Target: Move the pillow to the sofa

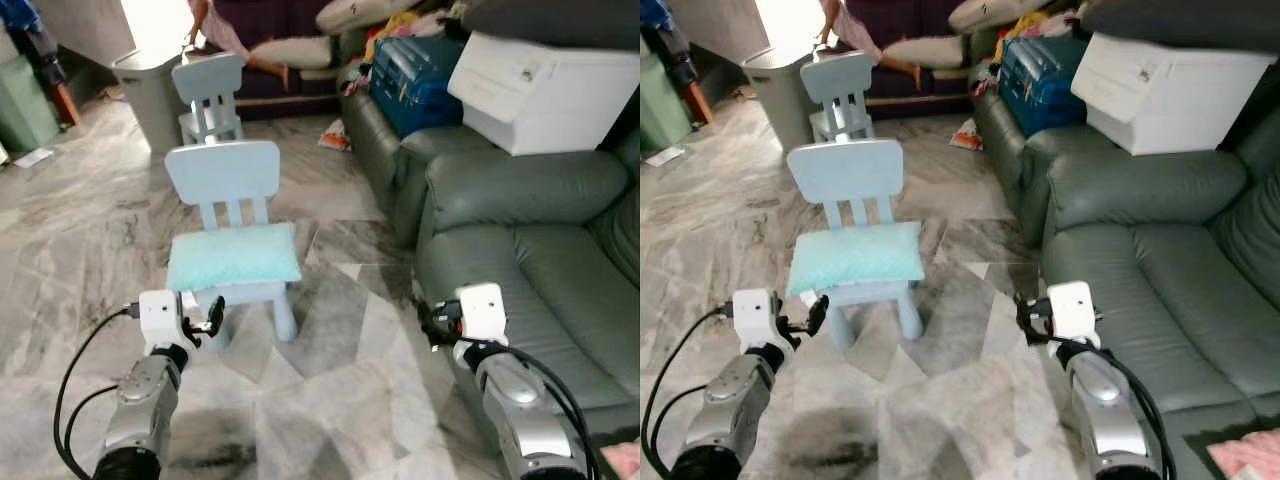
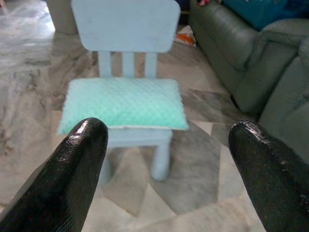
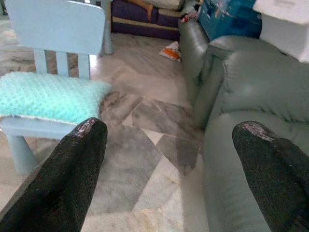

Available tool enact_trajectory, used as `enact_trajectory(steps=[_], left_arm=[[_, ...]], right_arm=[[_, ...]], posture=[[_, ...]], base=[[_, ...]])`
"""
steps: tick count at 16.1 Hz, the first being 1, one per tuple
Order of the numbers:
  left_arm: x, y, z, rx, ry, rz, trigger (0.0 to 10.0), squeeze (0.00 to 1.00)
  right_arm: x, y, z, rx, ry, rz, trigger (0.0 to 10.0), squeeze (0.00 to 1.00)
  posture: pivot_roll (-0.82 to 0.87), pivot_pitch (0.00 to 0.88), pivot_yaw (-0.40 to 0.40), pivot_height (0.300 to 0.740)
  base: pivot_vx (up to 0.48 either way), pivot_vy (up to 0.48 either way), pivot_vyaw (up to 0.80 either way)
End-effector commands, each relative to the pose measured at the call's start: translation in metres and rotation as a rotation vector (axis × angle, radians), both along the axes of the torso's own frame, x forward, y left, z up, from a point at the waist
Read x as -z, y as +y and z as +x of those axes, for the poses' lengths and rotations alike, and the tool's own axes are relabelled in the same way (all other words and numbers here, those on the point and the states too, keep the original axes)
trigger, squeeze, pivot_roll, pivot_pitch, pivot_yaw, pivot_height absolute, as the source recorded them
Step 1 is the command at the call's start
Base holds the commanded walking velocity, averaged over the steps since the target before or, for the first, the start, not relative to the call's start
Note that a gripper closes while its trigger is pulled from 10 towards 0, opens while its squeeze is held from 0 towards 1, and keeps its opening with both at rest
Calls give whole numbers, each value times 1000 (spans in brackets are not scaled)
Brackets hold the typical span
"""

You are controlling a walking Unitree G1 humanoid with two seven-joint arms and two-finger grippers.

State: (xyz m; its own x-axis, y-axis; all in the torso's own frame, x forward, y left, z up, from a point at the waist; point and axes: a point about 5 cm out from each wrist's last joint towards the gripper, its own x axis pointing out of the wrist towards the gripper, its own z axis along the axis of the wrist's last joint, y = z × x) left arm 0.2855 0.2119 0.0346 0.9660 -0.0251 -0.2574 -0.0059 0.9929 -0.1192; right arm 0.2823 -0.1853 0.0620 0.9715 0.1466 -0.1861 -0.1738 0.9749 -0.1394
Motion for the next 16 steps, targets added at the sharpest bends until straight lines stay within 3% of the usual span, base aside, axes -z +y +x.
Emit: enact_trajectory(steps=[1,8,16], left_arm=[[-4,10,0,-12,-9,23,10000,0],[-2,9,-2,-12,-1,32,10000,0],[-3,8,2,-46,-9,87,10000,0]], right_arm=[[-3,11,2,-29,-16,13,10000,0],[-3,12,1,-31,-15,20,10000,0],[-3,12,1,-31,-17,19,10000,0]], posture=[[-131,0,24,740],[-132,0,23,740],[-134,0,23,740]], base=[[311,368,0],[317,361,0],[0,0,0]])
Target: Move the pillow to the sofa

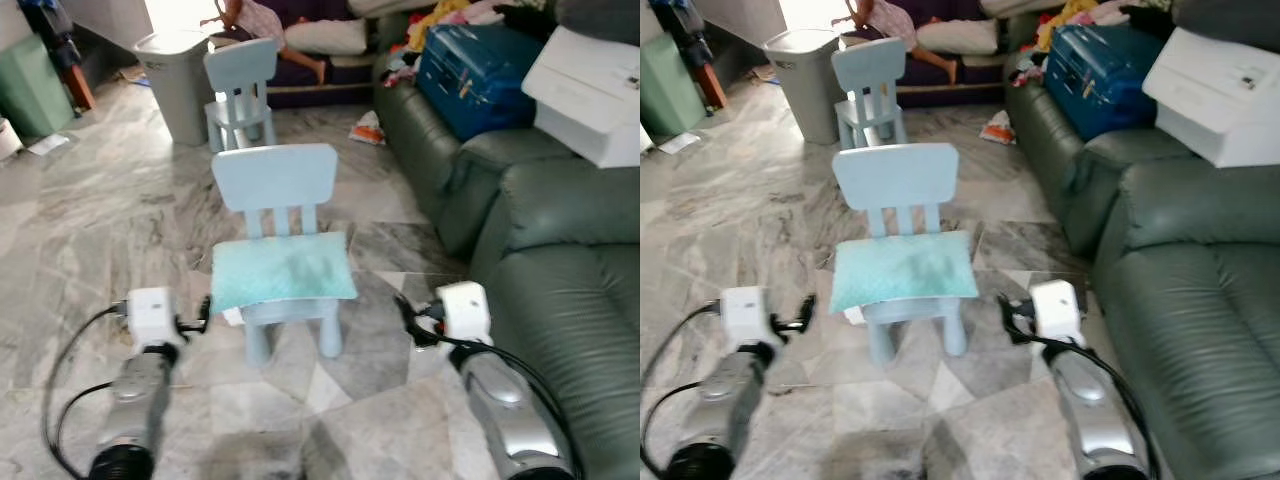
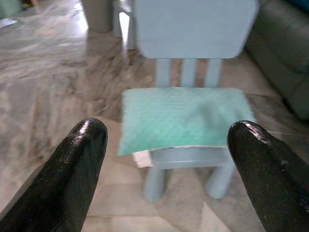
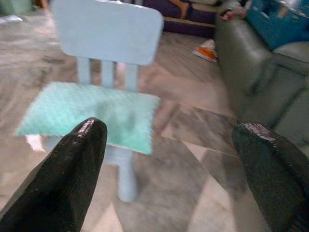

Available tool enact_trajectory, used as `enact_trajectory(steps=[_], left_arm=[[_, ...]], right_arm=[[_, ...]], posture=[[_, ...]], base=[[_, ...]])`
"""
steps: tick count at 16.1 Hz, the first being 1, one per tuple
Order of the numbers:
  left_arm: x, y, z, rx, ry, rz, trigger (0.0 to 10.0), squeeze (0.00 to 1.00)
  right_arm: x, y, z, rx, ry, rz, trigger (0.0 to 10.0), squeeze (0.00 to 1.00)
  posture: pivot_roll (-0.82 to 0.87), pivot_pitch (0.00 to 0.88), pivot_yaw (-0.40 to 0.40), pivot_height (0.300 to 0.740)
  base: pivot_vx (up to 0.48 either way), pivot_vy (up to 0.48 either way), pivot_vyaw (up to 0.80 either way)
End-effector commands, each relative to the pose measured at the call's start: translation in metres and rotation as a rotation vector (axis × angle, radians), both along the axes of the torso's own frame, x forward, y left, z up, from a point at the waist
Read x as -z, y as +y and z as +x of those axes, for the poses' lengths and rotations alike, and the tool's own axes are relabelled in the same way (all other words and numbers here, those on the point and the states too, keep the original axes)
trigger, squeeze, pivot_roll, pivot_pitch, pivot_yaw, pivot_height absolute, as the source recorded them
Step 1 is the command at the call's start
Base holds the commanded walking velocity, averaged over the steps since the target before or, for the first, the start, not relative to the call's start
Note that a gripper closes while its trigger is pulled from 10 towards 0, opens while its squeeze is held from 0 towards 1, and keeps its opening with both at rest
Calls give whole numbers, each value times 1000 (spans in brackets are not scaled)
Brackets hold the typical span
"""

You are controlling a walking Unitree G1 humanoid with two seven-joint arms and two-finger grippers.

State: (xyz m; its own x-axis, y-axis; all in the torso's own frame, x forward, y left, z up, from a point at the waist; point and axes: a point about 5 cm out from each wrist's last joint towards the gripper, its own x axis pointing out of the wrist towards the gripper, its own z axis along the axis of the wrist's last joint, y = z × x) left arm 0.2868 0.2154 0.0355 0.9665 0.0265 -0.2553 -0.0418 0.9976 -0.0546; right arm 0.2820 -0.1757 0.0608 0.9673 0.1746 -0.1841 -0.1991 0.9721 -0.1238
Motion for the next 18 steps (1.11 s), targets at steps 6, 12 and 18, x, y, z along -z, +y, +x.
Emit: enact_trajectory(steps=[6,12,18], left_arm=[[-1,3,-1,13,-12,-35,10000,0],[-1,2,-1,27,-12,-50,10000,0],[1,1,-3,33,-6,-56,10000,0]], right_arm=[[-3,3,2,-8,-19,-8,10000,0],[-2,4,2,-10,-16,-5,10000,0],[-1,3,2,-8,-15,-7,10000,0]], posture=[[-134,0,23,740],[-136,0,25,740],[-137,0,26,740]], base=[[112,0,0],[451,0,0],[448,0,0]])
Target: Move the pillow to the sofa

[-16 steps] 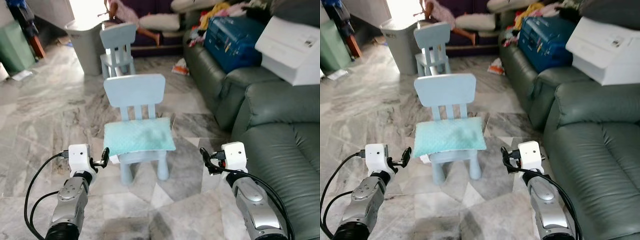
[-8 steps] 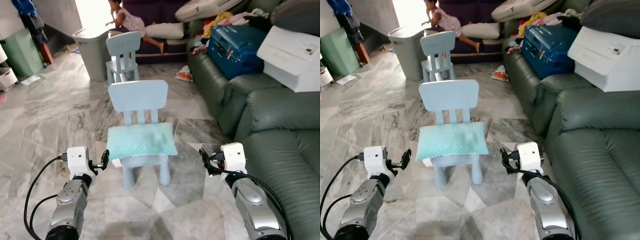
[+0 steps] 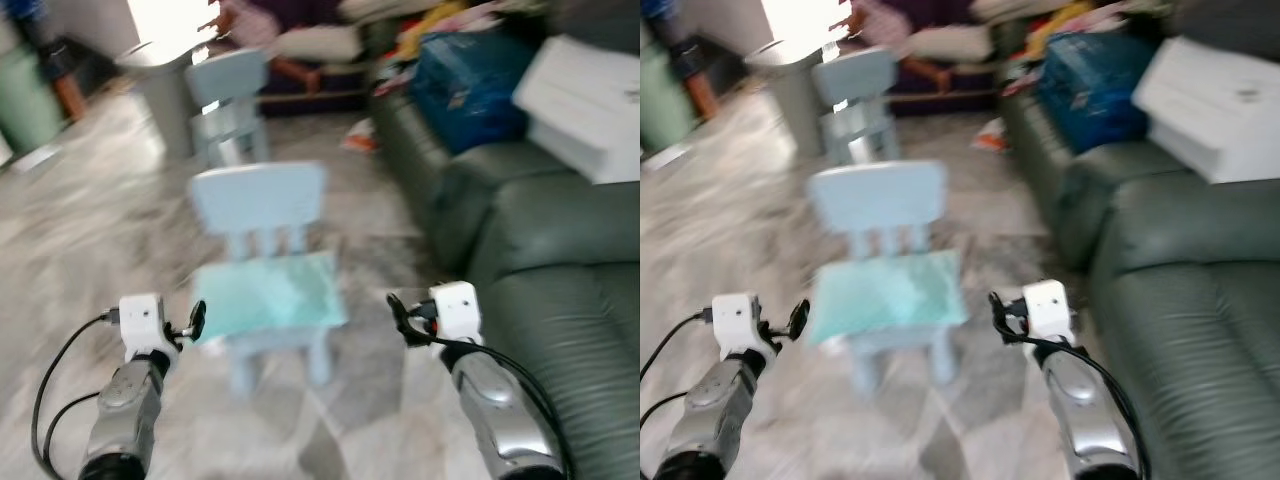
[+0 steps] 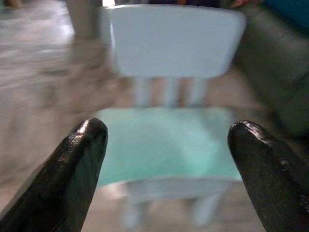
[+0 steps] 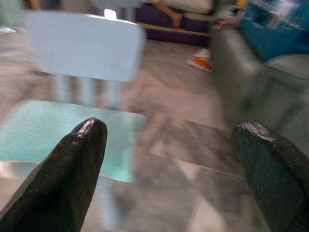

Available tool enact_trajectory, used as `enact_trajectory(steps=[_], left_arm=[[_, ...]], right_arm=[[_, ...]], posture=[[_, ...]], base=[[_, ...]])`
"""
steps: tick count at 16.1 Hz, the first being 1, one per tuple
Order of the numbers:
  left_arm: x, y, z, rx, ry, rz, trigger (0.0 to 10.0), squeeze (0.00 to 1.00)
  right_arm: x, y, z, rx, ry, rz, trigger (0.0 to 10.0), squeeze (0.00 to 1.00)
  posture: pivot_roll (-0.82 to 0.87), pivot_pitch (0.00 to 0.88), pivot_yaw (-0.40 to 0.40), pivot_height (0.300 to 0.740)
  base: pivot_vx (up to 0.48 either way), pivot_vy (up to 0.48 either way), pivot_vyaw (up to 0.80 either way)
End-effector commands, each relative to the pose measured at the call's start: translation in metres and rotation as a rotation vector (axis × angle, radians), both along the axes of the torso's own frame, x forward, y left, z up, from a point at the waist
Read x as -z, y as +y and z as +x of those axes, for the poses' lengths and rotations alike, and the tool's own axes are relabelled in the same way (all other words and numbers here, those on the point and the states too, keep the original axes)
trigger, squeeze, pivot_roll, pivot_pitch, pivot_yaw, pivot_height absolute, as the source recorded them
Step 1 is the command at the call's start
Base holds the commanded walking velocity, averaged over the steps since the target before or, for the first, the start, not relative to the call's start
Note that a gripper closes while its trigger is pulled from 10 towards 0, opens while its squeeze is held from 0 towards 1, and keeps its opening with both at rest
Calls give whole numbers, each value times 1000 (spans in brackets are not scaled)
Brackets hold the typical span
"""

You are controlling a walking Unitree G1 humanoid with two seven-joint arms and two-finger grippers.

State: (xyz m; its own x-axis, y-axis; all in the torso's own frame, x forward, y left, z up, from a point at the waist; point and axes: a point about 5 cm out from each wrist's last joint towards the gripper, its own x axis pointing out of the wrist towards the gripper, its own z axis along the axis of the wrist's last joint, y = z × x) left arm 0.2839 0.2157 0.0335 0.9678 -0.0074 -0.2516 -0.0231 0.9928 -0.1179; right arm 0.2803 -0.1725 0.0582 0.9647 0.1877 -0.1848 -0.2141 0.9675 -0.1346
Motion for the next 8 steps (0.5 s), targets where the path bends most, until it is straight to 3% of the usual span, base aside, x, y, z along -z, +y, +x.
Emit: enact_trajectory(steps=[1,4,8], left_arm=[[-1,1,0,16,-2,7,10000,0],[0,0,0,11,9,2,10000,0],[0,-1,0,-3,15,-13,10000,0]], right_arm=[[-3,0,3,7,-12,5,10000,0],[-3,0,3,6,-10,4,10000,0],[-3,-1,3,1,-11,-1,10000,0]], posture=[[-136,0,26,740],[-136,0,24,740],[-135,0,22,740]], base=[[446,0,0],[420,95,0],[0,0,0]])
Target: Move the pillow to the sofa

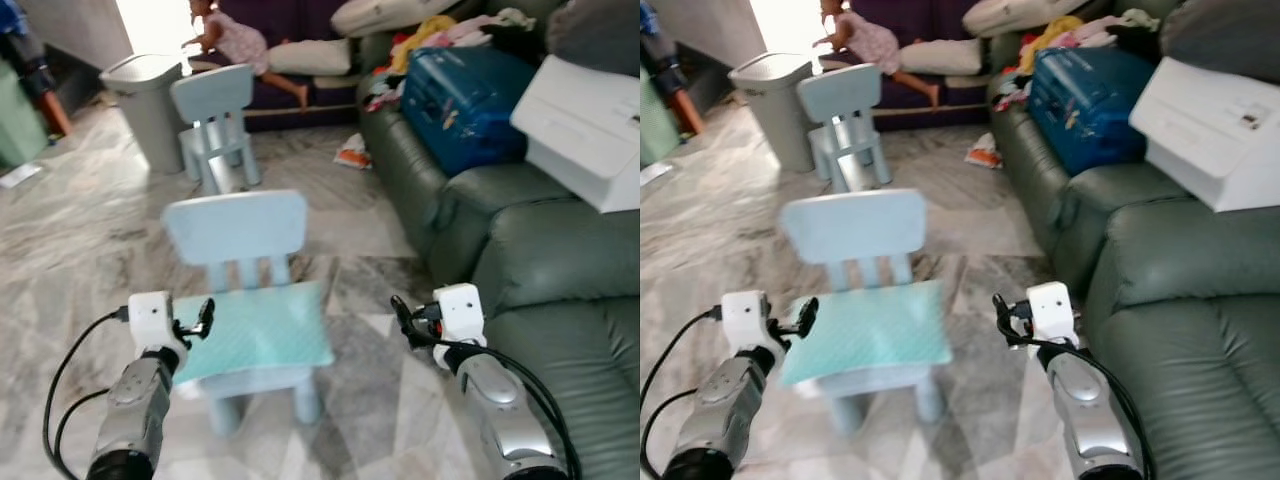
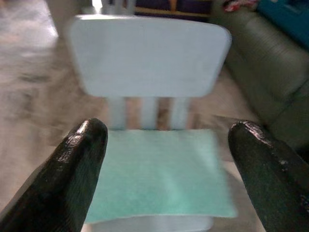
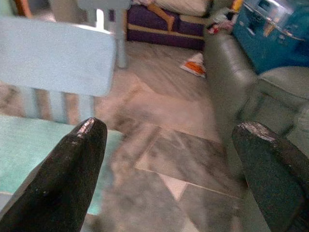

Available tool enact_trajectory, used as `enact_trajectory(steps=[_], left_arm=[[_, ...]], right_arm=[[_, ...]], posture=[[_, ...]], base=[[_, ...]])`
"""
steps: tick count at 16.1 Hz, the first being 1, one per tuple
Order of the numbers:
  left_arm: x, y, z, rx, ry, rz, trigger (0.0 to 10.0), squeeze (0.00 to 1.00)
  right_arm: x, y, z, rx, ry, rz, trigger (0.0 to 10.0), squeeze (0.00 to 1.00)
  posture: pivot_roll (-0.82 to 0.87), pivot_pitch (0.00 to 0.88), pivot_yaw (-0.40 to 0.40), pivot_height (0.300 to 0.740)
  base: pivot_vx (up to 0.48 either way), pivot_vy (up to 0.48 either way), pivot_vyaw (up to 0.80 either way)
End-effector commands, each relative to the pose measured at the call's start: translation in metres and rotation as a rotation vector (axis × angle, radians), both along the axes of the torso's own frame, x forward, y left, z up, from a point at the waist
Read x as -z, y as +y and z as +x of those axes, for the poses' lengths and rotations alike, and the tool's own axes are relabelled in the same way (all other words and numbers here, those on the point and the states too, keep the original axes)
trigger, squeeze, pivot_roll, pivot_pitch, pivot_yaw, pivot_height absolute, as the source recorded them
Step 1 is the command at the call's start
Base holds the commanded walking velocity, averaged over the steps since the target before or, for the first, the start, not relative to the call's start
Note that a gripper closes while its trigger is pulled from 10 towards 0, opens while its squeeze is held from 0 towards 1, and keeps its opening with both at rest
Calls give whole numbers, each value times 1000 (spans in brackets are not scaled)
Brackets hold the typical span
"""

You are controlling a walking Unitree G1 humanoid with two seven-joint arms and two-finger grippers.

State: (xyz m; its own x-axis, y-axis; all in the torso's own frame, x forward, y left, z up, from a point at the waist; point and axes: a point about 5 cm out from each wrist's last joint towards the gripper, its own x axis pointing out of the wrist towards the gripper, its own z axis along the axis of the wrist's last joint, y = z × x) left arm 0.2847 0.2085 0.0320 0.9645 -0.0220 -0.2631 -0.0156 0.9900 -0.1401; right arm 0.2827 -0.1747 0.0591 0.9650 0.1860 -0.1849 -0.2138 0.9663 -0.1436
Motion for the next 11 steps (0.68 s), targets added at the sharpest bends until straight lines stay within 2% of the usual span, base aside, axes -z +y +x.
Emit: enact_trajectory(steps=[1,3,11], left_arm=[[-1,6,-1,-18,5,2,10000,0],[-1,5,1,-17,12,-16,10000,0],[-1,2,1,2,15,-12,10000,0]], right_arm=[[-2,1,1,0,-10,8,10000,0],[-2,2,1,-2,-9,7,10000,0],[-3,2,0,-5,-11,3,10000,0]], posture=[[-135,0,22,740],[-135,0,20,740],[-136,0,20,740]], base=[[0,0,0],[0,129,0],[0,480,0]])
